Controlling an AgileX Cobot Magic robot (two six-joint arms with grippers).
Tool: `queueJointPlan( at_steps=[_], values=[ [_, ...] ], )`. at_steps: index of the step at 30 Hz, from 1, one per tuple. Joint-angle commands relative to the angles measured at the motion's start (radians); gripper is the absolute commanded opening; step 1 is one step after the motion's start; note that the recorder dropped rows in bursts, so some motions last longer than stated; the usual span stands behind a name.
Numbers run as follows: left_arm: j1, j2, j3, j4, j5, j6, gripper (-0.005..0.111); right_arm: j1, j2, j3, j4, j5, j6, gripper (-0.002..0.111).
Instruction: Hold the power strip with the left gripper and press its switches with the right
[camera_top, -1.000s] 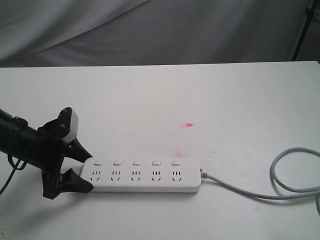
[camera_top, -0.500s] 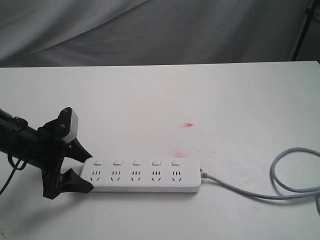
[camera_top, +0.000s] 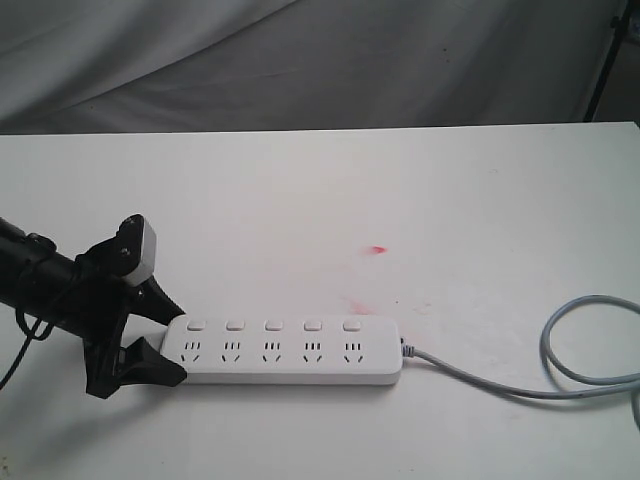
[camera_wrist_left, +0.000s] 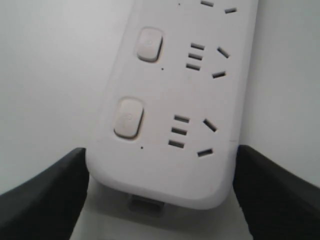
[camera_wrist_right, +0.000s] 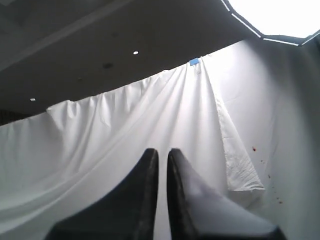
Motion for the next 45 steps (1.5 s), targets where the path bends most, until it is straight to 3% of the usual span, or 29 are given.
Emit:
queueJointPlan(
  at_steps=[1,7,11,18,21,28,37,41,45],
  values=[
    [-0.007,-0.001,0.004,0.008,-0.002,0.001,0.028,-0.002,-0.001,0.000,-0.006,-0.011,0.094,0.007],
    [-0.007,-0.001,0.004,0.008,-0.002,0.001,0.028,-0.002,0.008,-0.205,-0.132,0.240,0.202,0.005],
    [-0.007,-0.001,0.004,0.008,-0.002,0.001,0.028,0.003,0.216,-0.403,-0.162,0.272,0.241,0.001],
    [-0.007,-0.001,0.004,0.008,-0.002,0.001,0.028,0.152,0.739,-0.830,-0.384,0.636,0.209,0.000],
    [-0.007,-0.001,0.004,0.008,-0.002,0.001,0.028,0.199,0.951,-1.015,-0.357,0.857,0.020,0.000],
    [-0.007,-0.001,0.004,0.008,-0.002,0.001,0.028,0.201,1.175,-1.215,-0.203,1.104,-0.412,0.000],
    [-0.007,-0.001,0.004,0.008,-0.002,0.001,0.028,0.201,1.367,-1.272,0.429,1.303,-1.396,0.000],
    [-0.007,-0.001,0.004,0.008,-0.002,0.001,0.028,0.201,1.452,-1.272,0.648,1.328,-1.652,0.000],
    [-0.007,-0.001,0.004,0.008,-0.002,0.001,0.028,0.201,1.548,-1.272,0.808,1.293,-1.771,0.000]
  ],
)
